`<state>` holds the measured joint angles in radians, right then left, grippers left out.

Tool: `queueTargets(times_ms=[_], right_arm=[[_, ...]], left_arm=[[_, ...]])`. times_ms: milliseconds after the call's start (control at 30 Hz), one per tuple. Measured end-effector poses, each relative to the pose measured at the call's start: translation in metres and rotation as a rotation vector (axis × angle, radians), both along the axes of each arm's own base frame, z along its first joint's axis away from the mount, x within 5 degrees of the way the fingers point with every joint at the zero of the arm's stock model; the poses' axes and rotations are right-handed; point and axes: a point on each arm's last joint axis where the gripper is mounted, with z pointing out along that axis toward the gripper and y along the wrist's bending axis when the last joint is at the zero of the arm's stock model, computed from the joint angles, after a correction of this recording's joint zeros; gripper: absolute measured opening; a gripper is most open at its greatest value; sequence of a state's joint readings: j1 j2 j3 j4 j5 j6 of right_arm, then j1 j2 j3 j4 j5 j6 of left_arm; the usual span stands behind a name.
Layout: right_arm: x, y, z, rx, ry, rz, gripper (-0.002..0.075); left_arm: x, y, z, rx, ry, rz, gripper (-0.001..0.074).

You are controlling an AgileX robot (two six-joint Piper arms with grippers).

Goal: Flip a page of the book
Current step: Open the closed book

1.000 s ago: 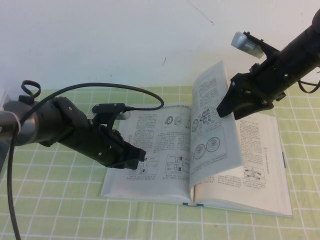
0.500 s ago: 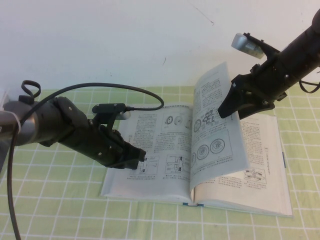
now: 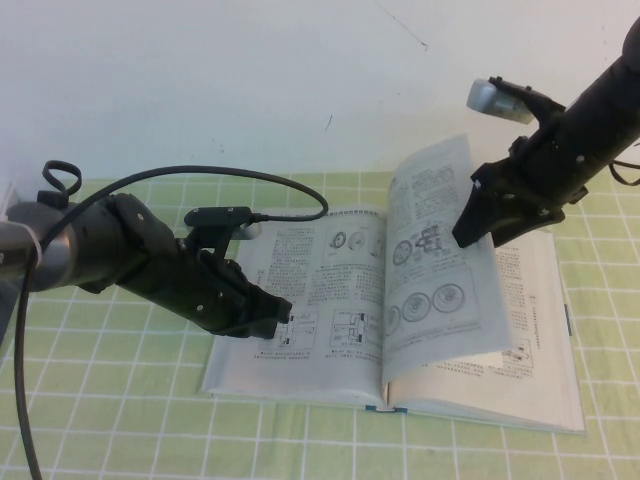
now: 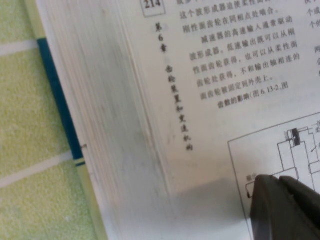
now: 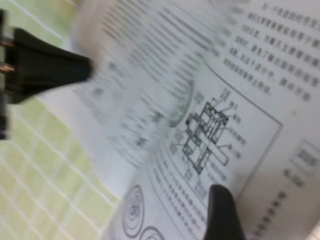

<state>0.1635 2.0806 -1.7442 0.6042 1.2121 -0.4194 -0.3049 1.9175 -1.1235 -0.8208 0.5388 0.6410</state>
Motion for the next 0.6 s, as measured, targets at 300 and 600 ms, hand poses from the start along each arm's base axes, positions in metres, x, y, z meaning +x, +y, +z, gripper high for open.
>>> queueTargets(times_ms=[300, 600], right_arm=[[-0.006, 0.001, -0.022, 0.015, 0.055, 0.037, 0.0407], [-0.002, 0.011, -0.042, 0.139, 0.119, 0.01, 0.0404]], left_arm=[[0.0, 0.0, 0.0, 0.004, -0.008, -0.013, -0.0004], [0.0, 0.0, 0.0, 0.006, -0.009, -0.016, -0.0004]])
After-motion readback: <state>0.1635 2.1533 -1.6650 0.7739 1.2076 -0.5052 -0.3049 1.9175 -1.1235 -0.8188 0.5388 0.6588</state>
